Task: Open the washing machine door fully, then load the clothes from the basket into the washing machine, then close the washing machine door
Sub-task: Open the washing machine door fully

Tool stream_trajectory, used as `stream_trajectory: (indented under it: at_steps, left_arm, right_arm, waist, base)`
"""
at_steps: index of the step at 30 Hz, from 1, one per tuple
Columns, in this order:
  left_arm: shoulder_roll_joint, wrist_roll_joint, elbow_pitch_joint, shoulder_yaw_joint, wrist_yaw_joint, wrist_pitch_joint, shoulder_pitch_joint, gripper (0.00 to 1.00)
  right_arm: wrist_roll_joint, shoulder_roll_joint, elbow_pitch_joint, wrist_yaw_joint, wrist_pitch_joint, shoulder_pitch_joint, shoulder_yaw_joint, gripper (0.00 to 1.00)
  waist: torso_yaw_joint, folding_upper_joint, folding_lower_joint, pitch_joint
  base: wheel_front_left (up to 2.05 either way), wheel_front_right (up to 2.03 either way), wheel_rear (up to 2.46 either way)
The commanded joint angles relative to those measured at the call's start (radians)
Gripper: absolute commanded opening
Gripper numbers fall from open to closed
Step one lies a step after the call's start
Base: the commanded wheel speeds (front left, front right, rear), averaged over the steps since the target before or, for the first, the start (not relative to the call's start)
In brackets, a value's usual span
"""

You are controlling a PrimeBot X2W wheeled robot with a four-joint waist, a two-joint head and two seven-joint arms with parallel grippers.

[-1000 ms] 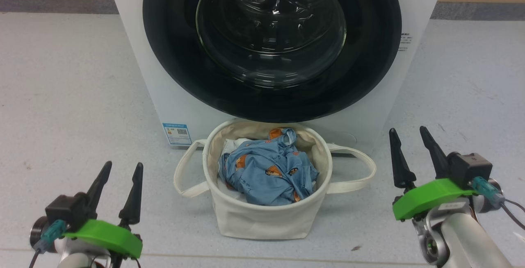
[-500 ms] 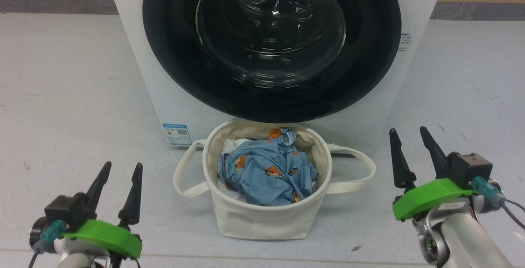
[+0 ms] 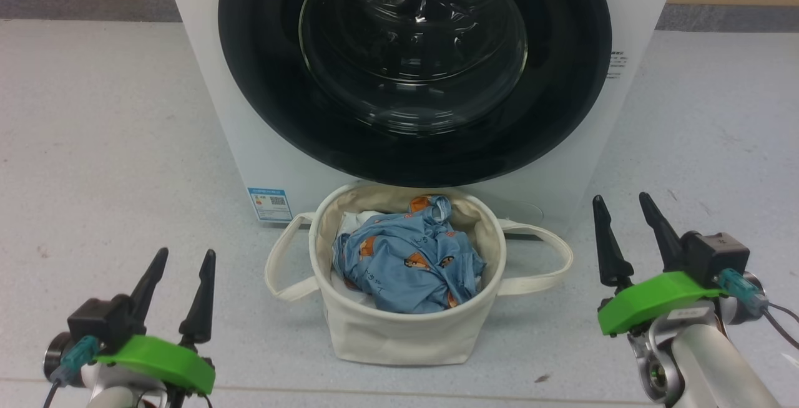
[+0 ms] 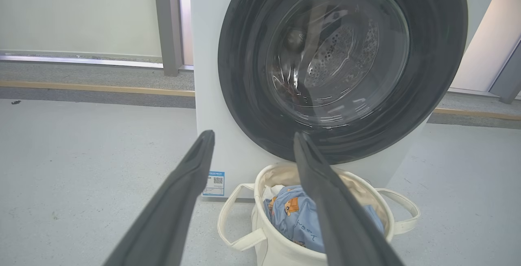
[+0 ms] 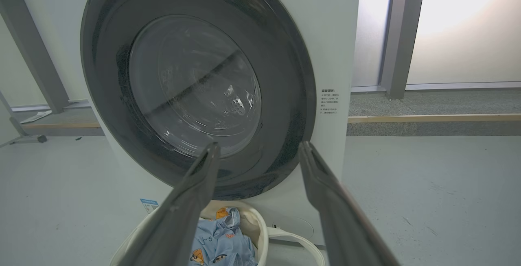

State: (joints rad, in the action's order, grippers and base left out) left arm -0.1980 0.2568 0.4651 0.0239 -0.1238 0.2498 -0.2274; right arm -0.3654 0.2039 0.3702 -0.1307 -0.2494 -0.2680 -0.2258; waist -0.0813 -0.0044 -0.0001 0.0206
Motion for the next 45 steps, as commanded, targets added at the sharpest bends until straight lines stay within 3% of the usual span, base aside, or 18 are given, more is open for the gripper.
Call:
stream_trajectory:
  at_steps: [1,30,45]
  left_arm:
    - [-0.026,-0.009,-0.023,-0.038,-0.004,0.012,-0.055,1.0]
    - [-0.006,-0.012,-0.03,-0.003,-0.006,0.012,-0.04,1.0]
    - [-0.014,-0.008,-0.065,0.003,-0.007,0.012,-0.03,1.0]
  right_arm:
    - [-0.003,0.013,-0.029,0.0,-0.012,-0.051,-0.013,1.0]
    - [-0.01,0.004,-0.023,0.0,-0.012,-0.044,-0.018,1.0]
    - [-0.015,-0.016,-0.032,0.0,-0.012,-0.032,0.016,1.0]
  waist:
    - [0.0,0.0,0.0001,0.0]
    - [0.005,0.0,0.0001,0.004]
    - [-0.006,0.0,0.0001,-0.01]
  base:
    - [0.17,0.83,-0.99]
    - [0.75,1.43,-2.19]
    - [0.3,0.3,-0.59]
